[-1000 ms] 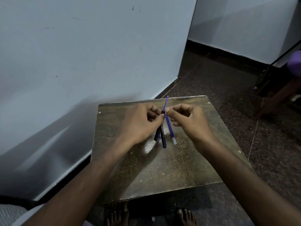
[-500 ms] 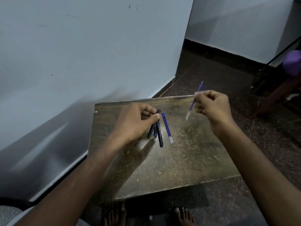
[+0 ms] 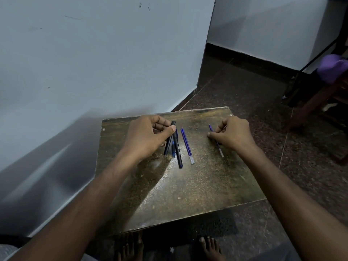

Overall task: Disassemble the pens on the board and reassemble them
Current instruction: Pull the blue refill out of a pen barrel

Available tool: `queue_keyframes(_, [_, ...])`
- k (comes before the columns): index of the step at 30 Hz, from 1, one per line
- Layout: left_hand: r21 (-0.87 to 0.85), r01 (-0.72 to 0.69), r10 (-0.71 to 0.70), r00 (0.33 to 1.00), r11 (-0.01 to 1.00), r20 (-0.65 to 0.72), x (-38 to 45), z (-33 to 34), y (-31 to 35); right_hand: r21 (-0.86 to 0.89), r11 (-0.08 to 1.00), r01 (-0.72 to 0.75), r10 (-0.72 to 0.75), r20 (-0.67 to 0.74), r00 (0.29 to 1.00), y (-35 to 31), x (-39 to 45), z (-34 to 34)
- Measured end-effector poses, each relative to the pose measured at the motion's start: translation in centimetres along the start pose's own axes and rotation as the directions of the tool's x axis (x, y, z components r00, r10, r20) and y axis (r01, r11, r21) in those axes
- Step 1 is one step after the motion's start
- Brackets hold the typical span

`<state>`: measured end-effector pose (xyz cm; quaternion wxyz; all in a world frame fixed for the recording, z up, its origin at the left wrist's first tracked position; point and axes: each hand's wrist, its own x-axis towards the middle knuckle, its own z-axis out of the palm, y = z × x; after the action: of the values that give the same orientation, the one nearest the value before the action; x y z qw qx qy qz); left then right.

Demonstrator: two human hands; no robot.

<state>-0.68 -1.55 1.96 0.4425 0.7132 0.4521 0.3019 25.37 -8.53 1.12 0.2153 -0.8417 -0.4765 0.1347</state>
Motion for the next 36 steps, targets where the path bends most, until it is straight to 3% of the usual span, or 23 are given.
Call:
queue_keyframes(4, [-0.004, -0.01, 0.01, 1.0, 1.0, -0.018, 0.1, 0.0, 0.0, 0.012, 0.995, 0.099, -0.098, -0.085, 0.992, -0.8, -0.6, 0.6])
queue_keyframes(9, [0.027, -0.025, 0.026, 0.999, 0.999, -0.036, 0.1, -0.1, 0.1, 0.051, 0.987, 0.155, -0.158, 0.058, 0.986, -2.5, -1.7, 2.5])
queue_keyframes(21, [0.06, -0.022, 0.027, 0.997, 0.998, -0.071, 0.2, -0.3, 0.3, 0.051, 0.99, 0.132, -0.137, 0.099, 0.986, -2.8, -1.5, 2.8])
queue_keyframes(26, [0.078, -0.013, 0.018, 0.997, 0.997, -0.07, 0.3, -0.5, 0.2, -0.023, 0.992, 0.122, -0.122, -0.007, 0.993, -1.6, -1.2, 0.9])
queue_keyframes(36, [0.089, 0.007, -0.002, 0.999, 0.996, -0.052, 0.1, -0.1, 0.3, -0.106, 0.989, 0.1, -0.09, 0.096, 0.991, -2.4, -1.3, 2.2])
